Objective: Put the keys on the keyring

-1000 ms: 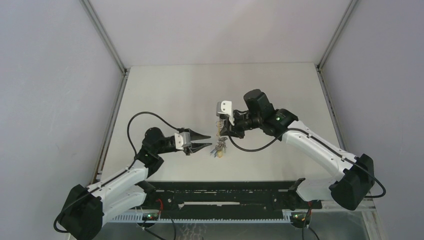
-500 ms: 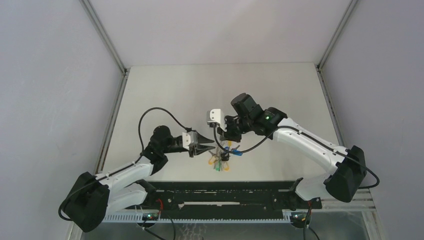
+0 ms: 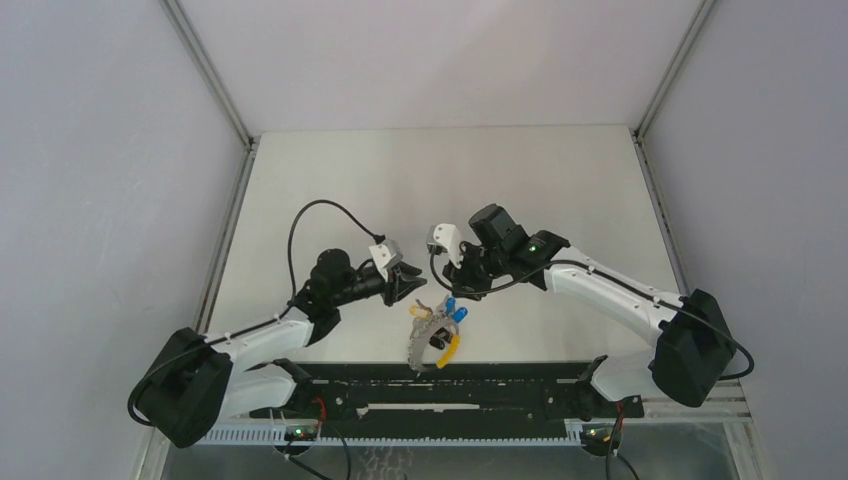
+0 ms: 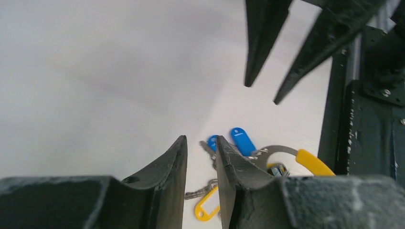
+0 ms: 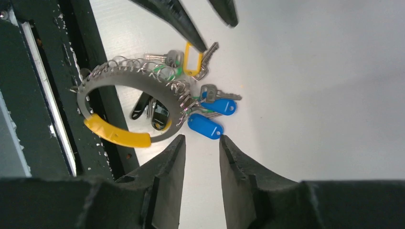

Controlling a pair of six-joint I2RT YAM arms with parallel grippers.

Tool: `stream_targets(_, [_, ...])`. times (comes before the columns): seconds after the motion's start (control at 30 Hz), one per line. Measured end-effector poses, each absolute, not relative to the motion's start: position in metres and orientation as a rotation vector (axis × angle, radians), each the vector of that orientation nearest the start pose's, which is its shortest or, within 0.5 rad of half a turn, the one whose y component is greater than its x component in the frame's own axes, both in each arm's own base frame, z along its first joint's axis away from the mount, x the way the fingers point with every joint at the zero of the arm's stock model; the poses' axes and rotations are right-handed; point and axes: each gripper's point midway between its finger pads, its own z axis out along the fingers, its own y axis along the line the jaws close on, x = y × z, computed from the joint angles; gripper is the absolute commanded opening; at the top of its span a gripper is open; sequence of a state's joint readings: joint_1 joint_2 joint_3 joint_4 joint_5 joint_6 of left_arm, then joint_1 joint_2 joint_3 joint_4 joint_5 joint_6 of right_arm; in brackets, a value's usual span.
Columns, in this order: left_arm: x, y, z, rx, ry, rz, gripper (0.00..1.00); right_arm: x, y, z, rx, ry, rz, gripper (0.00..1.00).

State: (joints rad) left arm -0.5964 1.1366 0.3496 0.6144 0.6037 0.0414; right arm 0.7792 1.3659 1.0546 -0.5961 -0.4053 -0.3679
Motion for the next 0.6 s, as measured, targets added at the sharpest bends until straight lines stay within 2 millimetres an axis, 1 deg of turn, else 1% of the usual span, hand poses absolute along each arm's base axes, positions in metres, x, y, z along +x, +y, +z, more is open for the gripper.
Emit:
stream_targets(0.1, [0.231, -0.263, 0.139, 0.89, 1.587, -0.893, 0.33, 0.196, 0.275, 0.129, -1.472, 2.025, 0.703, 0.52])
stream_targets(0.17, [0.237, -0.258, 0.136, 0.838, 1.627, -0.866, 0.34, 0.194, 0.276, 0.125, -1.468, 2.016, 0.721, 0.57])
stream_targets(0.3, [0.247, -0.247, 0.133, 0.749, 1.687, -0.804, 0.34, 0.19, 0.282, 0.124, -1.496, 1.981, 0.729, 0.6])
stream_targets(0.43, [0.26, -0.231, 0.129, 0.643, 1.748, -0.755, 0.34, 0.177, 0.293, 0.124, -1.558, 1.928, 0.736, 0.62])
stream_targets(0.5, [0.265, -0.225, 0.125, 0.598, 1.776, -0.745, 0.34, 0.171, 0.295, 0.118, -1.577, 1.93, 0.718, 0.62])
stream_targets(0.6, [0.268, -0.222, 0.121, 0.554, 1.807, -0.743, 0.35, 0.164, 0.29, 0.103, -1.576, 1.995, 0.677, 0.61])
